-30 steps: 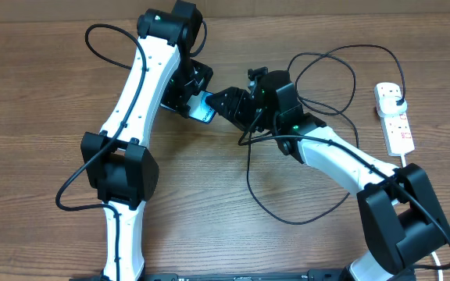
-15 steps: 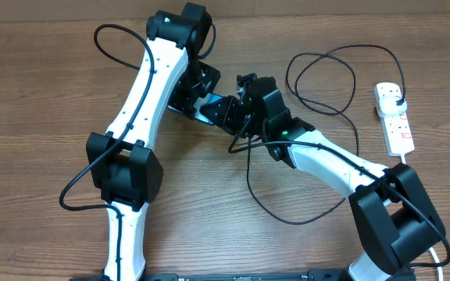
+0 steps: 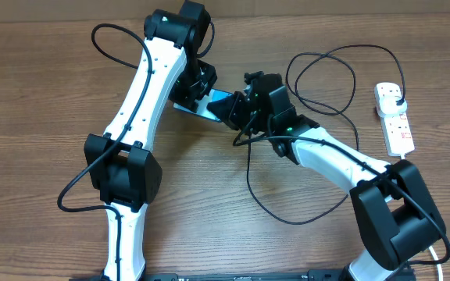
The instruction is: Plug charger to phone and switch on socket
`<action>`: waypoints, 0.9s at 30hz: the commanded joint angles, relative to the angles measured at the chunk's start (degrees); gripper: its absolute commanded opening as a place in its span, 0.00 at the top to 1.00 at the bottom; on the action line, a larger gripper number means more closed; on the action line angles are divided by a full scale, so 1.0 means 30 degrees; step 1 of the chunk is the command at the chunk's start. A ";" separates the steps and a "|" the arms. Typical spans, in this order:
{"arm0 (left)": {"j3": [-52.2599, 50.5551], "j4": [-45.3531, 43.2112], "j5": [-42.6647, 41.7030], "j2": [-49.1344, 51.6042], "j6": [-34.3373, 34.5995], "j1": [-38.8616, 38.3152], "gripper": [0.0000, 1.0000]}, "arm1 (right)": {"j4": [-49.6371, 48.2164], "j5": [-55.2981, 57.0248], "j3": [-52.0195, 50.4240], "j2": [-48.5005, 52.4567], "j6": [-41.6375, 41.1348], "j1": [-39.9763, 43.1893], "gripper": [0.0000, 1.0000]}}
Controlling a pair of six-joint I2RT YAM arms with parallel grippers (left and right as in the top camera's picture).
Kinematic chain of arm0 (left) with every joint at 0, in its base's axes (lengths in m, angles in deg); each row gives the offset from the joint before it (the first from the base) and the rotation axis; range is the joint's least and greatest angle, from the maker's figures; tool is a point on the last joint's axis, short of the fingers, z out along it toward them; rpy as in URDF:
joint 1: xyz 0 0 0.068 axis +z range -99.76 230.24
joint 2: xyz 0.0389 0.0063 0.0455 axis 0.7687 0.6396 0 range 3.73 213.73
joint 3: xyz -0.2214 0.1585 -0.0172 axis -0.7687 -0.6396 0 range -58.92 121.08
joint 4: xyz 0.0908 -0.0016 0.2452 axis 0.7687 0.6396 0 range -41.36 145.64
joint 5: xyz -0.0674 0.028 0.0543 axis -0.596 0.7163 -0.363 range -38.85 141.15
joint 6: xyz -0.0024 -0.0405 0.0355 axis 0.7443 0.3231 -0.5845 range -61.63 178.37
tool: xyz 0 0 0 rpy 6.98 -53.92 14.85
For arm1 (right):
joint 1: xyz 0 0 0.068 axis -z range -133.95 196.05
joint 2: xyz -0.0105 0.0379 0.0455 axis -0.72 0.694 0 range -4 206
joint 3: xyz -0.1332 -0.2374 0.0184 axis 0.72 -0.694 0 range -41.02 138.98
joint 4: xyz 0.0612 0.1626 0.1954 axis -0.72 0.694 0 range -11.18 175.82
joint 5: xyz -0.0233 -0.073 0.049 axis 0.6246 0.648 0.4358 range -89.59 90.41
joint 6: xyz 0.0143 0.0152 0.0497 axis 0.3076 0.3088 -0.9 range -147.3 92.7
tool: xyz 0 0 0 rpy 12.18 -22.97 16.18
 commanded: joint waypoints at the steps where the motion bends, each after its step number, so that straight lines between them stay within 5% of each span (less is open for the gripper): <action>1: 0.0510 0.0117 0.0576 -0.0670 -0.0291 -0.0029 0.19 | 0.0109 -0.0554 0.0525 -0.0036 -0.0138 0.0772 0.96; 4: 0.0510 0.0087 0.0590 -0.0670 -0.2149 0.0044 0.00 | 0.0233 -0.1129 0.0525 -0.0036 -0.0138 0.1399 0.96; 9: 0.0510 -0.0758 0.0561 -0.0670 -0.6178 0.0335 0.04 | -0.0146 -0.1887 0.0525 -0.0393 -0.0641 0.2514 0.96; 15: 0.0510 -0.2761 -0.4422 -0.0670 -1.1431 0.0984 0.00 | -0.0517 -0.1851 0.0525 -0.1661 -0.1632 0.3271 0.96; 21: 0.0510 -0.4335 -0.9413 -0.0670 -1.2998 0.1785 0.00 | -0.0583 -0.0546 0.0525 -0.2827 -0.2943 0.3395 0.96; 27: 0.0510 -0.5377 -1.3916 -0.0670 -1.3515 0.2929 0.00 | -0.1297 0.0823 0.0525 -0.3024 -0.7242 0.3446 0.96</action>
